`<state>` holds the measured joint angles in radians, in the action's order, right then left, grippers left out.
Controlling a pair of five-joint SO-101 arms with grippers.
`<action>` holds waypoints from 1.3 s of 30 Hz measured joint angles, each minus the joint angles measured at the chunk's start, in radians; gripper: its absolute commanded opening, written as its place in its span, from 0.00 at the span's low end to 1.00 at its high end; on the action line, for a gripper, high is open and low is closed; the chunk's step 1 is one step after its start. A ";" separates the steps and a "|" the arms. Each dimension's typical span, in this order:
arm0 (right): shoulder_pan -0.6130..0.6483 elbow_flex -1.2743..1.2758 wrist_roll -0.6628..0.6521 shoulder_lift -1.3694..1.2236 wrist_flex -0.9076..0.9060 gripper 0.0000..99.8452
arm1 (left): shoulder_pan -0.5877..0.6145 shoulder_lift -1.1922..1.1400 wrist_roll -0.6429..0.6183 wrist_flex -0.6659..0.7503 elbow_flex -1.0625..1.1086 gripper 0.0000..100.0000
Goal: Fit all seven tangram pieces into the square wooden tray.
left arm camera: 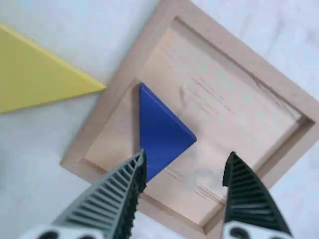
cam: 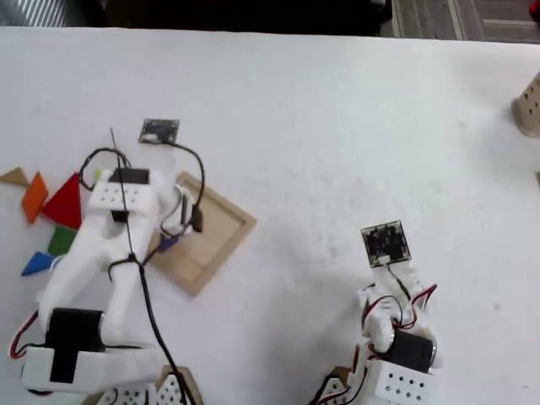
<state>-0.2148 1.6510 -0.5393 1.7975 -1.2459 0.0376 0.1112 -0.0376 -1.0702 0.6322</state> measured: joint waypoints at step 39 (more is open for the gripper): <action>0.020 -0.043 0.002 0.000 0.060 0.02 | 0.471 0.132 -0.152 0.144 0.104 0.02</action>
<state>-0.1949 1.6080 -0.5378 1.7975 -1.1861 0.5086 0.2432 -0.1895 -0.9260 0.7365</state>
